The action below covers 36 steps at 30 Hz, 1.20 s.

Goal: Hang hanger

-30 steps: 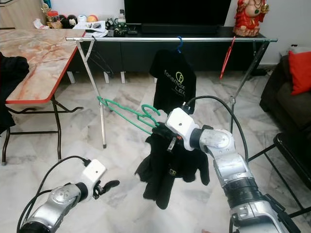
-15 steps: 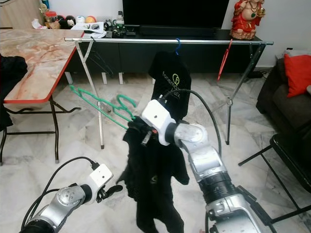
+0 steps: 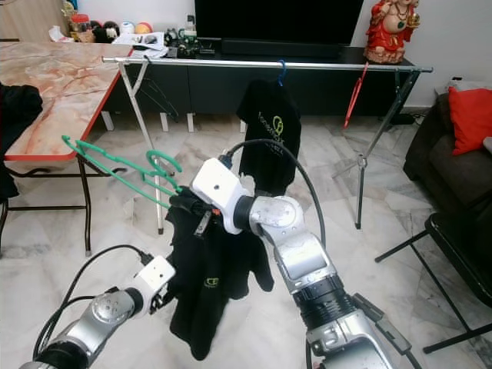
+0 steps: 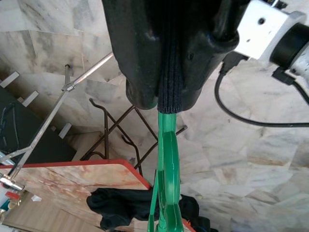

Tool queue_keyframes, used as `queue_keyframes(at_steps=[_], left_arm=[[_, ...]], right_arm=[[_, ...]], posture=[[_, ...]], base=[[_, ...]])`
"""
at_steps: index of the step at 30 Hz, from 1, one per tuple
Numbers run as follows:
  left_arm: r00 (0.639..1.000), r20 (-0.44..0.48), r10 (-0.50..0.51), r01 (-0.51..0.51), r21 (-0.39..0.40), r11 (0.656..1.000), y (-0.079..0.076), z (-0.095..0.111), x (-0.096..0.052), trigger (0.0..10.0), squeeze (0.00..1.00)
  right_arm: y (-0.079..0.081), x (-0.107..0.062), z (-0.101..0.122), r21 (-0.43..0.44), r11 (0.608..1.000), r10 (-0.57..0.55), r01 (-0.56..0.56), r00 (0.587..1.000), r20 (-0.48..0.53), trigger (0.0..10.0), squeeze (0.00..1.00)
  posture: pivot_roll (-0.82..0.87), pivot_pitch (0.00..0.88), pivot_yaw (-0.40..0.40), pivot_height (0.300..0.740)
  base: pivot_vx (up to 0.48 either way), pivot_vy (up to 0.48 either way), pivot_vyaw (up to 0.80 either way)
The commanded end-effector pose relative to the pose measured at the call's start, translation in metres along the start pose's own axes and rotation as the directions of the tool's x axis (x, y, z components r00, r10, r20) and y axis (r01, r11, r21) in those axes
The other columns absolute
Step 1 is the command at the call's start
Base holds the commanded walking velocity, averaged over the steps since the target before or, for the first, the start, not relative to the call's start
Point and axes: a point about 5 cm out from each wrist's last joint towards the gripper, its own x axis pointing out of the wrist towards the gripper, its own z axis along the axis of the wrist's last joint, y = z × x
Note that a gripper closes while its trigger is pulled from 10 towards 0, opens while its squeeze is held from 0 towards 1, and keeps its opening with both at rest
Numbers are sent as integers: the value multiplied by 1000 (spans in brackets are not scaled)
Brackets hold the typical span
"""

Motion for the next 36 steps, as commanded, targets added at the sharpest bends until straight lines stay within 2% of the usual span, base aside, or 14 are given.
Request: queue_keyframes(at_steps=[1,2,4,10,14,19,20,21,22,23,24,36], left_arm=[[999,-29,21,-22,-9,1000,3,-4,0,10000,0],[997,-39,66,-67,-6,998,9,-5,-1,10000,0],[995,-45,86,-86,-8,996,11,-5,-1,10000,0],[994,-51,95,-95,-8,995,10,-6,0,10000,0],[989,-64,137,-138,-13,990,13,-6,1,10000,0],[991,-56,119,-121,-26,992,10,-4,3,10000,0],[993,-53,110,-112,-33,993,9,-4,3,8353,0],[993,-48,107,-109,-46,993,8,-3,3,3294,0],[993,-48,107,-109,-46,993,8,-3,3,3294,0],[993,-46,105,-108,-57,993,7,-3,4,824,0],[994,-47,103,-105,-62,992,6,-4,4,0,0],[995,-54,90,-93,-70,993,3,-6,4,0,0]], right_arm=[[0,-2,10,-22,1000,-2,2,999,35,0,0],[0,-2,9,-24,1000,-4,5,999,33,0,0],[0,-2,10,-25,1000,-4,5,999,33,0,0],[0,-3,11,-31,1000,-2,3,999,35,0,0],[0,-4,12,-41,999,8,-7,999,38,0,0],[2,-4,13,-45,999,15,-13,999,43,0,0],[2,-4,14,-47,999,17,-15,999,46,0,0],[3,-4,15,-48,999,20,-18,999,50,0,0],[3,-4,15,-48,999,20,-18,999,50,0,0],[3,-4,16,-50,999,22,-19,998,54,0,0],[3,-4,17,-51,998,23,-20,998,55,0,0],[1,-6,20,-58,998,16,-12,998,59,0,0]], posture=[[47,77,-65,740],[49,76,-65,740],[47,75,-65,740],[45,74,-67,740],[44,75,-68,740],[44,75,-69,740],[44,75,-69,740],[44,75,-69,740],[44,75,-69,740],[43,74,-69,740],[43,74,-69,740],[42,71,-72,740]], base=[[0,0,0],[0,0,0],[0,0,0],[0,0,0],[0,0,0],[0,0,0],[0,0,0],[0,0,0],[0,0,0],[0,0,0],[0,0,0],[0,0,0]])
